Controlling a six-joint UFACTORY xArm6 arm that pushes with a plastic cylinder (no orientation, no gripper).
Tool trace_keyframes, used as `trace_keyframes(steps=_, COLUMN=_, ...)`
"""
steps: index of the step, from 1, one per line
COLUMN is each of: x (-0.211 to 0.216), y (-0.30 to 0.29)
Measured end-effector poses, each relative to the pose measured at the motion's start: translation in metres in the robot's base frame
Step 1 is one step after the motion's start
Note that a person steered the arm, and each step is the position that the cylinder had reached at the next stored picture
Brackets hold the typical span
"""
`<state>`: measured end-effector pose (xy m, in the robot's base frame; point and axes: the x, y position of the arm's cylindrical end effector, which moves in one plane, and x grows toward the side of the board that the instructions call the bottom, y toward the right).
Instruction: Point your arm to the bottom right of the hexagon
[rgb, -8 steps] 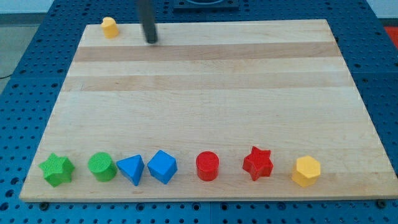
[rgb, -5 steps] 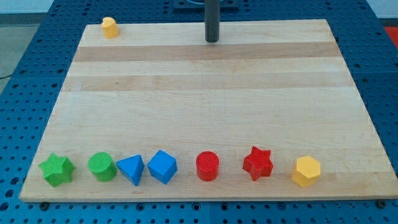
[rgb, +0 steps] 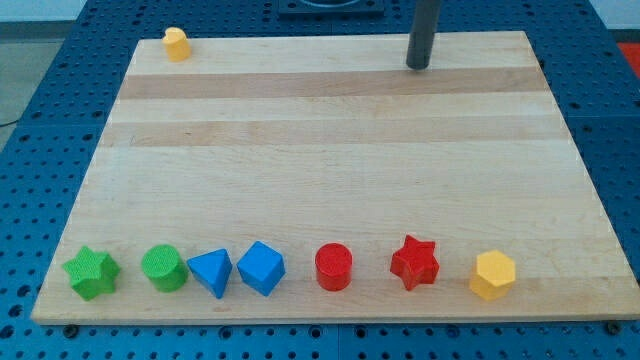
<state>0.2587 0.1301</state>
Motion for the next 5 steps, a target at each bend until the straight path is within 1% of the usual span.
trace_keyframes(steps=3, x=0.000, y=0.057)
trace_keyframes(steps=4, x=0.004, y=0.121)
trace_keyframes(steps=5, x=0.054, y=0.182)
